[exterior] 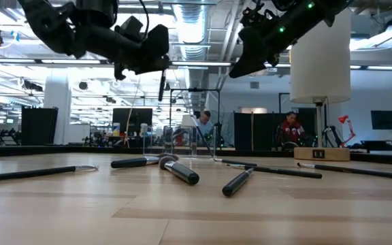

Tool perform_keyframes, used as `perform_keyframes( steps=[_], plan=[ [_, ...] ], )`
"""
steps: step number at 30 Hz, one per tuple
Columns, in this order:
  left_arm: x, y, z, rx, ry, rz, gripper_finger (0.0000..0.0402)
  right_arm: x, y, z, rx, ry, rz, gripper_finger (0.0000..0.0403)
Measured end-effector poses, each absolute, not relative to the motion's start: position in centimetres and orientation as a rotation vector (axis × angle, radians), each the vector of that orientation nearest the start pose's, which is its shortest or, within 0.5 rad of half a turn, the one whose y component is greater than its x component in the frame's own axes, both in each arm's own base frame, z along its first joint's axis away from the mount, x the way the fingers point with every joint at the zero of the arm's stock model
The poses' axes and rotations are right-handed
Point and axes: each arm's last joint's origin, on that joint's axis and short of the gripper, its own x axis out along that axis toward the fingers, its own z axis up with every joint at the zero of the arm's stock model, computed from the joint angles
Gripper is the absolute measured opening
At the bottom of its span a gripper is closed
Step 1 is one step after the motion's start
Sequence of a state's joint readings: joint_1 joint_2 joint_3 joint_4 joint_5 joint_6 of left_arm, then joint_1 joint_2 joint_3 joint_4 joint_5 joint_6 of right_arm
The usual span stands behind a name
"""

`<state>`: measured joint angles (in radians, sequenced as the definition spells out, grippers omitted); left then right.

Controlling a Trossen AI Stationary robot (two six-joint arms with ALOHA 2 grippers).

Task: Pick & Place Makeup Supplies
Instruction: Put the makeup brush into the transparent organizer

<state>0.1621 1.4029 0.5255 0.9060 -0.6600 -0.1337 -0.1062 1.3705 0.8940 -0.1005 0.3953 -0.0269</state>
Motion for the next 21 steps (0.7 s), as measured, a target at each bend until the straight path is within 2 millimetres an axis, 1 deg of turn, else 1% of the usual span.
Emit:
perform_keyframes(
  steps=[7, 12, 17, 21],
  plan=[
    [27.1, 7.9, 19.8, -0.143, -0.118, 0.86, 0.0041, 28.9, -4.2, 25.2, -0.114, 0.585, -0.479, 0.0061],
    [27.6, 8.7, 18.9, -0.181, -0.173, 0.817, 0.004, 28.9, -4.4, 25.2, -0.115, 0.583, -0.485, 0.0061],
    [27.8, 9.5, 17.5, -0.188, -0.139, 0.839, 0.0044, 28.8, -4.7, 25.2, -0.113, 0.584, -0.494, 0.0061],
    [27.9, 10.0, 16.8, -0.188, -0.137, 0.852, 0.004, 28.9, -4.7, 25.2, -0.115, 0.58, -0.493, 0.0061]
  ],
)
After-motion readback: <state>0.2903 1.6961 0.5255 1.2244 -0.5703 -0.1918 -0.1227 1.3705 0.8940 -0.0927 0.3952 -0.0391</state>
